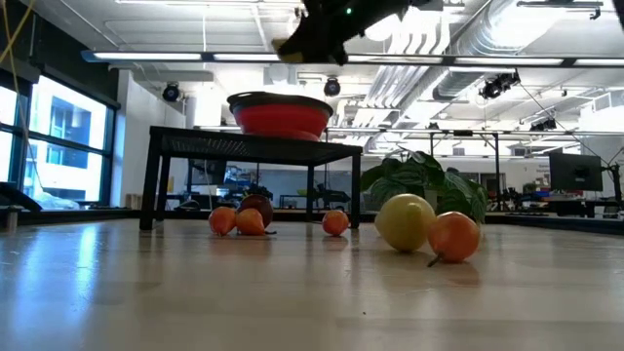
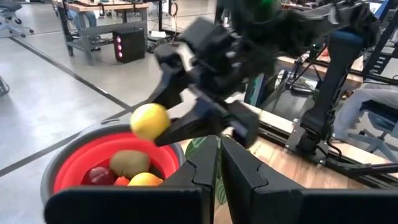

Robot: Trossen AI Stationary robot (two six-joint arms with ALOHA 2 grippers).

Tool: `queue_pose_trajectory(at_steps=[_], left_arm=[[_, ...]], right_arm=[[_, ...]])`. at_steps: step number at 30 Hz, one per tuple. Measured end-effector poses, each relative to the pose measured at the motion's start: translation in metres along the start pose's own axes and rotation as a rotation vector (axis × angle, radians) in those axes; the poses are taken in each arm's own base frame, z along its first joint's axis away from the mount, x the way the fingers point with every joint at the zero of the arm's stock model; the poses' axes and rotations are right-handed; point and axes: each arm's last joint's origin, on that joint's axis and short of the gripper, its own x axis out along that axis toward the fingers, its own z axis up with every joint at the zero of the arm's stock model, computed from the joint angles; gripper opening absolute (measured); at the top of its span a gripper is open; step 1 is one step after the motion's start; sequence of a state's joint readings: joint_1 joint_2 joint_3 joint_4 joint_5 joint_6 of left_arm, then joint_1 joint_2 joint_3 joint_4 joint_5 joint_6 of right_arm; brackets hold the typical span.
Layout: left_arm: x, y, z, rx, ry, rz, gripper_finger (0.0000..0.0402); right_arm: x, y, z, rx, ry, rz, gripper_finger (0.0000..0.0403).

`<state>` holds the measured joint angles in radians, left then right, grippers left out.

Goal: Pick & Place Fruit
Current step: Put the top yellow lemon into the red basket on the shelf

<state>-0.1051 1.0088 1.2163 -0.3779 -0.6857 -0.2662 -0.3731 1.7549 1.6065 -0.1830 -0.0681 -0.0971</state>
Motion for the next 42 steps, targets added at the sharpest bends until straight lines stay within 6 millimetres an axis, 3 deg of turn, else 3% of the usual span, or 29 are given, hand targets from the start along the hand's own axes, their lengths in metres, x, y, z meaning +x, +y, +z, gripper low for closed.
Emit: queue_pose_trajectory(at_steps=[6,13,42], left_arm=[[0.0,0.0,0.0,0.0,0.0,0.0,0.0019],[0.0,0.0,0.0,0.0,0.0,0.0,0.0019],[0.0,0.0,-0.002,0.016,0.02,0.005,0.0019]], right_arm=[[0.027,-0.023,-0.016,0.022,0.046,0.038,0.0206],[0.044,-0.038,-0.038,0.042,0.104,0.071,0.0205],[0.045,-0.037,-0.04,-0.041,0.139,0.019,0.0211]])
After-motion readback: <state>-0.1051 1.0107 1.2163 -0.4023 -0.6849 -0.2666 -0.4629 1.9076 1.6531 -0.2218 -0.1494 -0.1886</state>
